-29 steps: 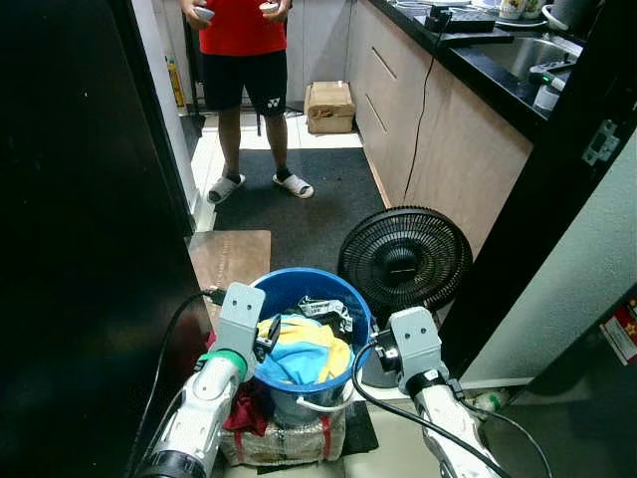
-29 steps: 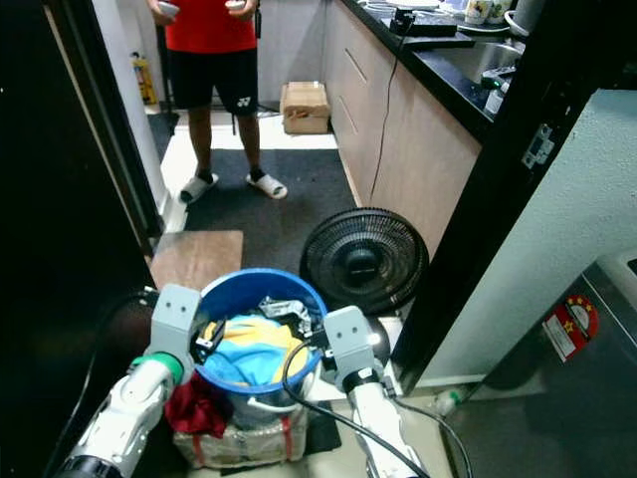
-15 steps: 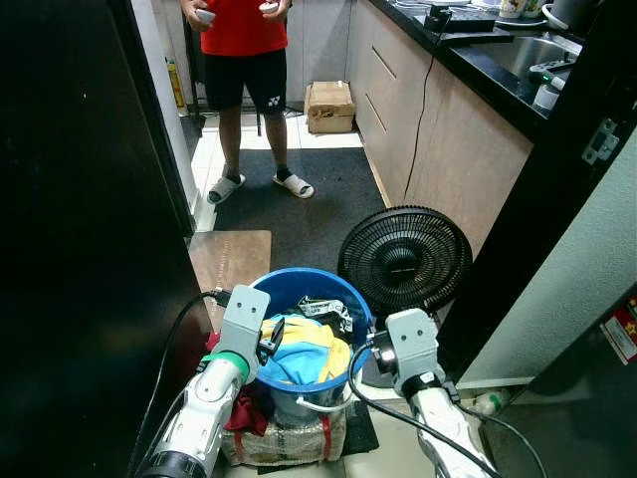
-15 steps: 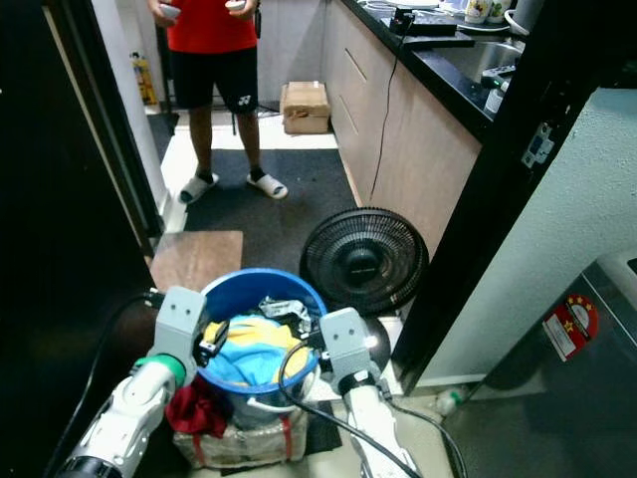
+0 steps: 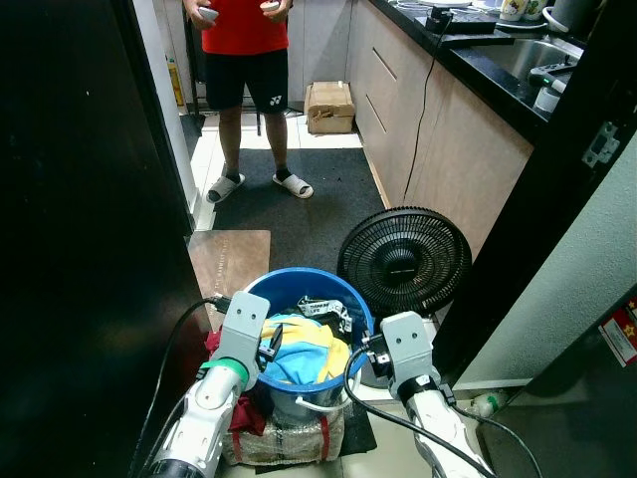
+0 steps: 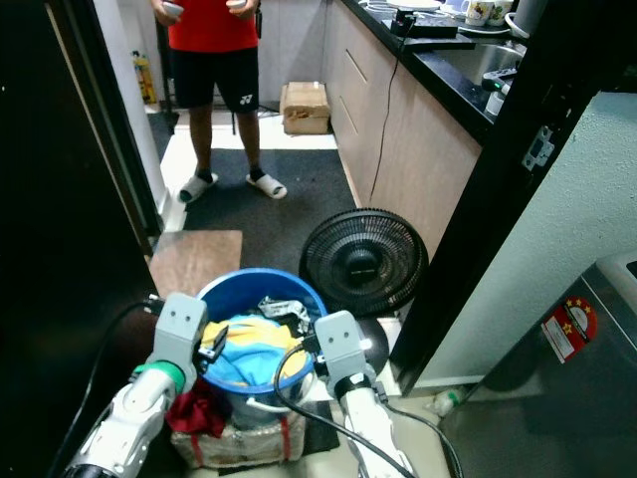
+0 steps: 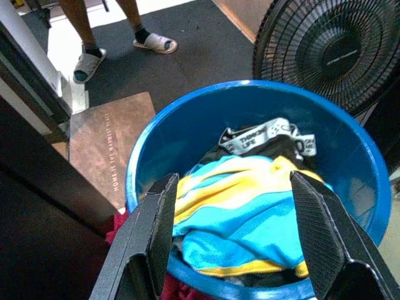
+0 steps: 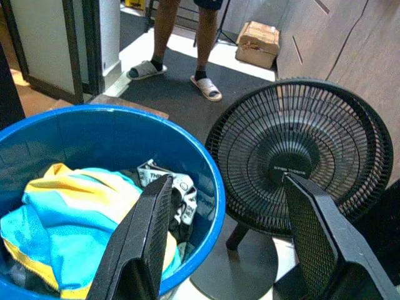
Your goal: Clothes washing
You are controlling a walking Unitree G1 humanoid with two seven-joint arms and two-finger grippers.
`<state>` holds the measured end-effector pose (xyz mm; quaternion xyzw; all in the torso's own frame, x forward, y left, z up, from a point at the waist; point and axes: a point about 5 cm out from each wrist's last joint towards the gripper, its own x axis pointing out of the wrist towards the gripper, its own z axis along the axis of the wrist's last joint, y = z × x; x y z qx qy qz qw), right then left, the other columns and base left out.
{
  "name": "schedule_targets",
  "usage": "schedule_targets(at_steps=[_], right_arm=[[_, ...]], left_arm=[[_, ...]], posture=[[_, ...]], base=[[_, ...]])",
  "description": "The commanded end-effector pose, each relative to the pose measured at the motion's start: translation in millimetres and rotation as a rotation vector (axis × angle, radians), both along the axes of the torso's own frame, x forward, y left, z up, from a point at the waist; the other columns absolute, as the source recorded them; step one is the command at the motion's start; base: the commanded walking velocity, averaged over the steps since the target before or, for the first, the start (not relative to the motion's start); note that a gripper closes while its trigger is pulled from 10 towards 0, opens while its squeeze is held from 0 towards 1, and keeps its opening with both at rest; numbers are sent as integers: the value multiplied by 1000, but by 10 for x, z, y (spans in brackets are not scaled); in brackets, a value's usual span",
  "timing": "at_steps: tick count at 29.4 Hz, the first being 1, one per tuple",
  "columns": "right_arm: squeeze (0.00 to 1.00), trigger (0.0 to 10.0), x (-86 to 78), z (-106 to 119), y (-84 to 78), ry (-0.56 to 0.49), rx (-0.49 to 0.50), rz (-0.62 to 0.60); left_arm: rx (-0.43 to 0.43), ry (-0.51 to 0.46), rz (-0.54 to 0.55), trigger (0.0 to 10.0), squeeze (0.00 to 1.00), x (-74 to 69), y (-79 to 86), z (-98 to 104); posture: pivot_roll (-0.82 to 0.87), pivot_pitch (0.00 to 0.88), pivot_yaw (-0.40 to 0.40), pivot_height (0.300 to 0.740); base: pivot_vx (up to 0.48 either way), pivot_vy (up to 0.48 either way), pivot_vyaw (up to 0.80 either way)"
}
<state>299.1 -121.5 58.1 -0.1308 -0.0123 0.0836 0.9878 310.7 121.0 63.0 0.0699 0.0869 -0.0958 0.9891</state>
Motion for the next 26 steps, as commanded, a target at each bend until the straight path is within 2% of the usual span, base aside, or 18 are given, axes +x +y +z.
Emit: schedule_targets(at_steps=[1,7,22,26], right_arm=[[0,10000,-5,-40,-10,27,-3,-5],[0,10000,11,-26,-13,22,-5,-7],[0,10000,-5,-36,-31,27,-4,-6],[0,10000,-3,-37,-30,28,-5,-6]], left_arm=[[-8,-5,0,10000,0,-16,-6,-7],[11,-28,11,10000,0,30,-24,30],[-7,-25,25,10000,0,10,-20,22],[8,-33,27,10000,0,16,-20,28]], posture=[[52,0,14,740],[49,0,13,740],[46,0,10,740],[49,0,7,740]], base=[[0,0,0],[0,0,0],[0,0,0],[0,-468,0]])
